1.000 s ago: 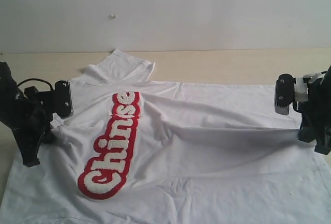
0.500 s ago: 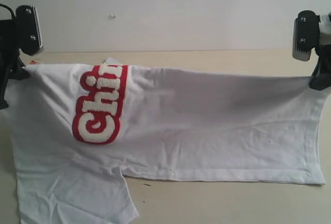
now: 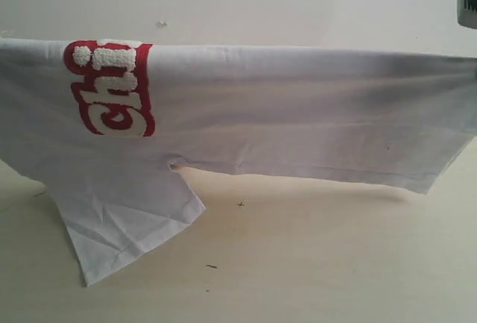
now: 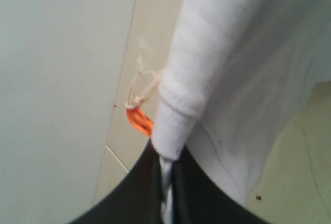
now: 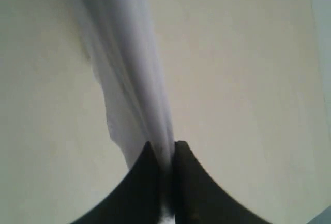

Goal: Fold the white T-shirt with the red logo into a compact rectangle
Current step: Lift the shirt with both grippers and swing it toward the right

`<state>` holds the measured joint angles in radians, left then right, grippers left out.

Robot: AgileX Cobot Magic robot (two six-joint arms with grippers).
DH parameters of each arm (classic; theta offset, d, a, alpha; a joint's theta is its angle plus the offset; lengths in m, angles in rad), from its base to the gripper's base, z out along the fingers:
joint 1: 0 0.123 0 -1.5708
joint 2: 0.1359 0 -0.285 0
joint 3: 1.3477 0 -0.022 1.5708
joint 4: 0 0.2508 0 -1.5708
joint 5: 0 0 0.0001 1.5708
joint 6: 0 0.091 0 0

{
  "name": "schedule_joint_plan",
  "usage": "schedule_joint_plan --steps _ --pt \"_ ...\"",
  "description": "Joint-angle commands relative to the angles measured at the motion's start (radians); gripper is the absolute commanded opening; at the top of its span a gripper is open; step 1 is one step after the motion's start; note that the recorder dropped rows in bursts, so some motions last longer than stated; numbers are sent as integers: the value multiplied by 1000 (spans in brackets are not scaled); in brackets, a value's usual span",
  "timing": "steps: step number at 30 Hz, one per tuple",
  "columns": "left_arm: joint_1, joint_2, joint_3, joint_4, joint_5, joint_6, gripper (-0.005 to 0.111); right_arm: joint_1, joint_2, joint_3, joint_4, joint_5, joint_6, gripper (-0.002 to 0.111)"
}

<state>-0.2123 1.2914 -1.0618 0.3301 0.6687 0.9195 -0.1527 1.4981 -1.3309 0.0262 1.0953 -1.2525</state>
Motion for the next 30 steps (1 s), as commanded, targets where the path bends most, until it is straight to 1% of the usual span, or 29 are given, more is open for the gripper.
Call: schedule_joint_plan --steps 1,12,17,21,25,27,30 --pt "3 -43 -11 34 49 -9 0 -4 -34 -30 -26 30 8 0" --pt "3 -117 -16 48 133 47 0 -4 -50 -53 -2 83 10 0" --pt "3 -187 -66 21 233 49 0 -4 -79 -53 4 114 10 0" --pt "3 -258 -70 -32 312 96 0 -4 -108 -53 82 126 7 0" --pt "3 -335 -70 -59 399 101 0 -4 -152 -51 172 126 8 0" --pt "-11 -377 -65 -90 405 99 0 -4 -185 -39 212 126 19 0" --pt "-64 -421 -50 -140 428 99 0 -4 -240 2 226 126 24 0"
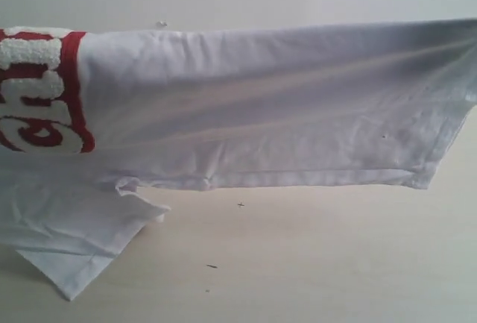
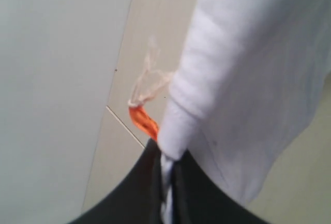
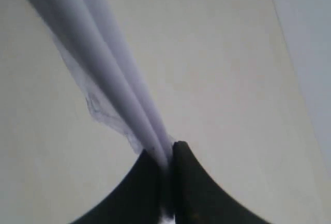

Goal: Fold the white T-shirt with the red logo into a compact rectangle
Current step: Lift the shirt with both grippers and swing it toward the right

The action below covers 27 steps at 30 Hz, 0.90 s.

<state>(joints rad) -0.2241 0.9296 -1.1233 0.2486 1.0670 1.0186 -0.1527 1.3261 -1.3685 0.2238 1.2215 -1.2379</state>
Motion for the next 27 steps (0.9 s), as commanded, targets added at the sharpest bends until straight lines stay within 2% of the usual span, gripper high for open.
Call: schedule_joint_plan --steps 1,4,8,17,20,24,27 --pt "-74 -69 12 -66 58 0 0 -4 -84 56 27 0 10 0" --pt "-137 -103 12 -62 154 -37 0 -1 -142 116 25 0 6 0" --pt "-213 -174 12 -46 154 -99 0 37 -221 177 38 0 10 0" --pt "-315 -375 12 -66 154 -250 0 89 -426 266 45 0 117 0" --pt "-338 -437 12 -115 154 -335 0 111 -491 308 55 0 138 0" --pt "-347 -507 21 -202 154 -355 0 160 -563 358 38 0 170 0" --pt "-347 -525 63 -171 154 -355 0 171 -582 370 -2 0 195 0"
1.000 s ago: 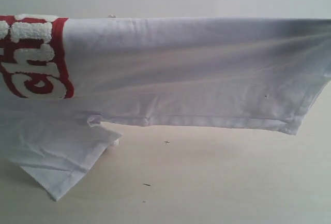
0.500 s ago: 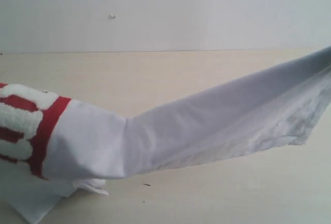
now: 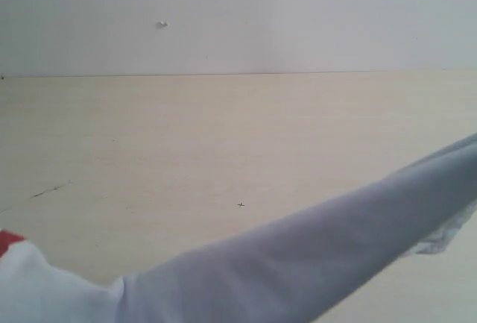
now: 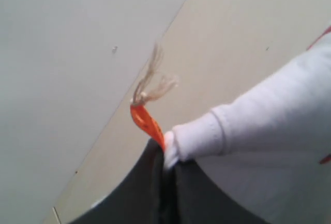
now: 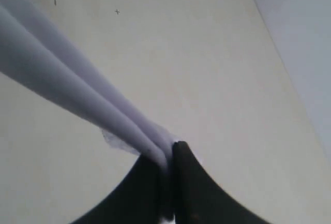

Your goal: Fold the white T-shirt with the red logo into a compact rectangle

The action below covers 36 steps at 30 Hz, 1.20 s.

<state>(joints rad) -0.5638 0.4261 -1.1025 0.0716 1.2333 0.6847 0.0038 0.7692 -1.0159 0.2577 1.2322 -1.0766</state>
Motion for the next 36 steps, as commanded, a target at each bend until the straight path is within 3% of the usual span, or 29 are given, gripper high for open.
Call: schedule_joint_plan --steps 1,9,16,26,36 --pt "-7 -17 64 35 -12 -21 0 14 -25 18 -45 -11 34 0" --pt "-7 162 297 309 -29 -97 0 14 178 22 -110 -11 103 0" --pt "36 395 390 545 -328 -263 0 14 449 22 -266 -54 225 0" --pt "286 804 390 595 -807 -356 0 13 760 22 -357 -494 307 0" --pt "517 1090 359 614 -1206 -493 0 13 950 20 -814 -925 786 0"
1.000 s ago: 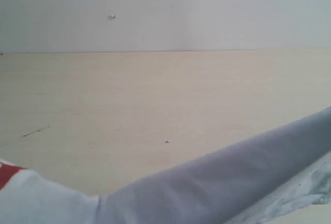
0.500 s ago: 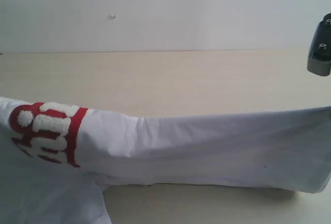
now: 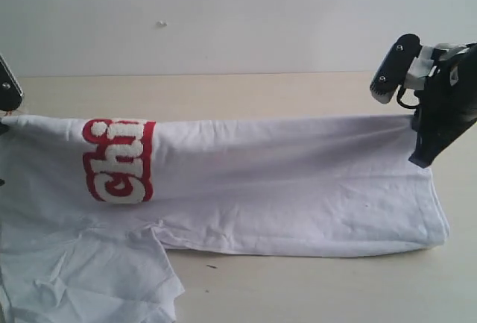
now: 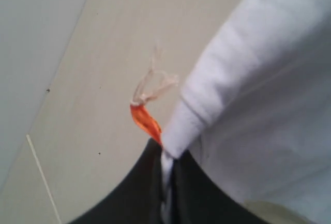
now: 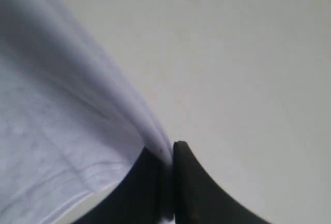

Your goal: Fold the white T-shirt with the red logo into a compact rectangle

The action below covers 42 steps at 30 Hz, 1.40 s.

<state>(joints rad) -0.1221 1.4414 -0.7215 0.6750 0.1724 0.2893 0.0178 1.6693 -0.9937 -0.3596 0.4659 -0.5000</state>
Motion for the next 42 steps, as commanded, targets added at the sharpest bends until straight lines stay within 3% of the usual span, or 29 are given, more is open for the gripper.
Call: schedule_joint_plan --steps 1,7,10,13,17,19,21,23,29,31,35,39,42 --pt "91 101 -22 10 -172 -114 0 -2 69 -2 -239 -199 247 0" --pt "113 238 -30 6 -294 -114 0 -2 180 -29 -339 -331 326 4" --pt "113 283 -66 -72 -291 -114 8 -2 218 -59 -339 -320 326 16" --pt "115 299 -103 -143 -289 -114 27 -2 241 -76 -339 -325 326 38" --pt "115 307 -144 -206 -287 -114 69 -2 257 -101 -337 -327 338 86" --pt "115 317 -166 -243 -285 -114 79 -2 257 -112 -339 -324 338 105" --pt "115 322 -181 -249 -287 -110 75 -2 257 -123 -339 -322 338 104" --pt "115 323 -194 -249 -287 -108 63 -2 255 -123 -332 -322 338 104" --pt "112 299 -201 -249 -245 -112 3 -2 251 -123 -116 -284 354 102" --pt "112 293 -201 -249 -211 -112 0 -2 251 -123 -64 -267 345 96" --pt "108 293 -201 -250 -136 -155 0 -2 251 -124 -36 -223 345 60" --pt "82 293 -201 -265 -61 -174 0 -2 251 -124 15 -160 345 3" --pt "36 293 -201 -271 -27 -174 0 0 251 -124 70 -101 345 0"
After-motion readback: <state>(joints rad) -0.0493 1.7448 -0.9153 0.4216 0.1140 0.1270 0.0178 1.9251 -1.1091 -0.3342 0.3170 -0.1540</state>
